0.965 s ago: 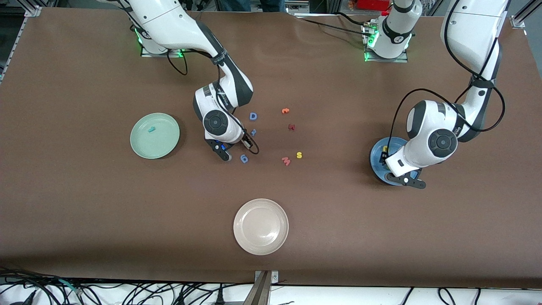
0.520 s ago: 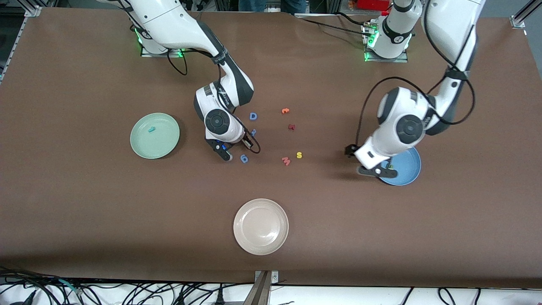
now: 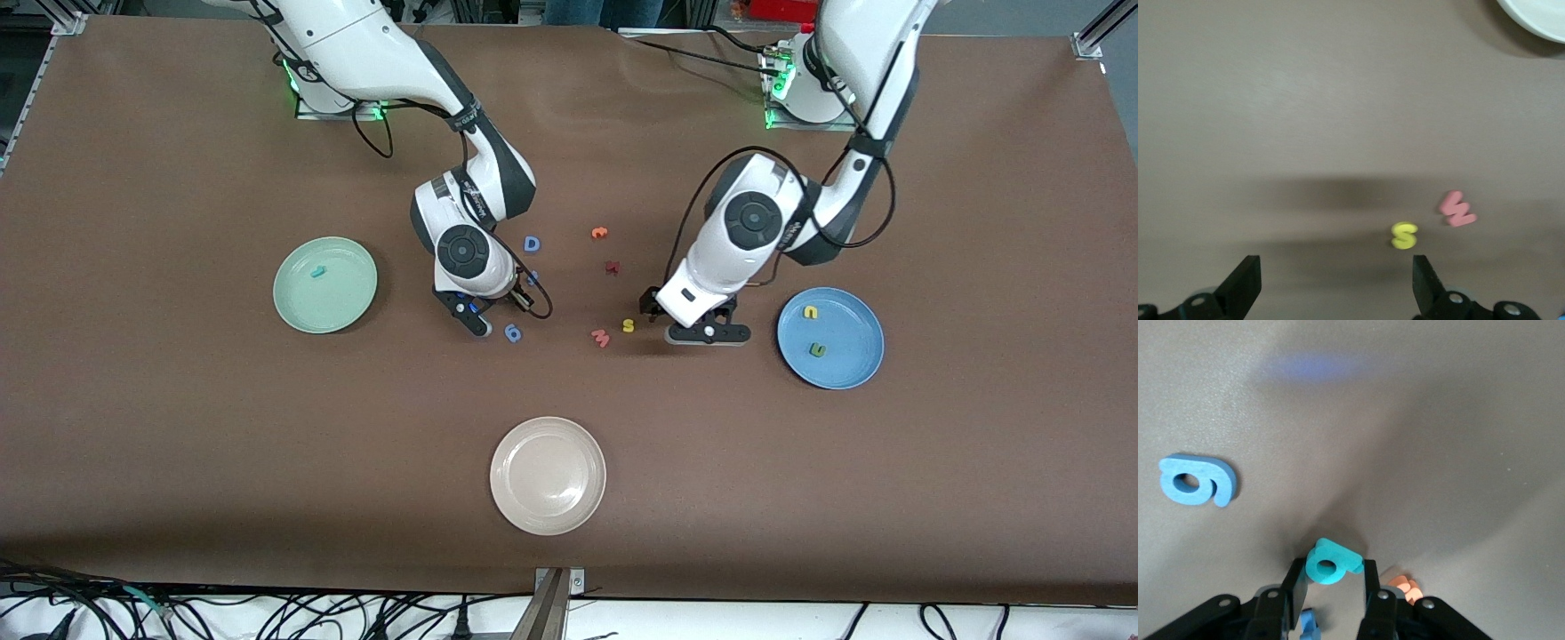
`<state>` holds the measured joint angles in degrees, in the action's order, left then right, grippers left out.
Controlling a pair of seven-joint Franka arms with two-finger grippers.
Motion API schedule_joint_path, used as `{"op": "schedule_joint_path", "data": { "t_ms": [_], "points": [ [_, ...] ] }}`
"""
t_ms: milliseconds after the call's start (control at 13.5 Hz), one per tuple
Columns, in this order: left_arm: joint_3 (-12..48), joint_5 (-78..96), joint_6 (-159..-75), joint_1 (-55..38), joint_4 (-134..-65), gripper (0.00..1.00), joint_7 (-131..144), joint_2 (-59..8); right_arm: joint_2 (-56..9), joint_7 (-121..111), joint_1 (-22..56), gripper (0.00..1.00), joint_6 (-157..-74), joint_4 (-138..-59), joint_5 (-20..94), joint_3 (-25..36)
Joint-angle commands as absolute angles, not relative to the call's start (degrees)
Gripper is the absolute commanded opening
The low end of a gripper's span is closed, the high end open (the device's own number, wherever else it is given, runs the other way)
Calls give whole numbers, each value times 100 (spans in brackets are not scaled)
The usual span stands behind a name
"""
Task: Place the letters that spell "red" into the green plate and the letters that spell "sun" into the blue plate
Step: 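Carry the teal letter to the green plate with the right gripper and release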
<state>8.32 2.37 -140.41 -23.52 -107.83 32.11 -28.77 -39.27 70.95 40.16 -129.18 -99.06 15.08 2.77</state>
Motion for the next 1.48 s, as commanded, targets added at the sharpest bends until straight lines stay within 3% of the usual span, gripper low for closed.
{"op": "schedule_joint_path", "data": {
  "t_ms": [0, 297, 594, 817, 965, 1114, 1188, 1410],
  "points": [
    [782, 133, -14089, -2592, -10117, 100, 3707, -3505, -4087, 7128, 4113, 22, -12894, -9967, 1406, 325],
    [791, -508, -14098, -2707, -9862, 100, 4524, -3919, -4096, 7128, 4113, 13, -12894, -9967, 1406, 325],
    [791, -694, -14334, -2839, -9817, 100, 4886, -4113, -4017, 7084, 4104, 13, -12815, -9932, 1406, 404],
    [791, -694, -14422, -2892, -9817, 98, 4904, -4192, -3737, 6979, 4096, 13, -12246, -9766, 1389, 614],
    [800, -712, -14432, -2935, -9817, 67, 5009, -4201, -3613, 6734, 4078, 13, -11587, -9476, 1389, 851],
    [800, -922, -14432, -2936, -9817, 25, 5097, -4201, -3498, 6269, 4043, 13, -10736, -9151, 1406, 1159],
    [800, -1097, -14432, -2936, -9817, 15, 5315, -4201, -3428, 5988, 4034, 13, -10383, -9028, 1441, 1352],
    [817, -1608, -14432, -2909, -9817, 0, 5748, -4192, -3279, 4803, 4025, 13, -9591, -8982, 1459, 2010]
  ]
}}
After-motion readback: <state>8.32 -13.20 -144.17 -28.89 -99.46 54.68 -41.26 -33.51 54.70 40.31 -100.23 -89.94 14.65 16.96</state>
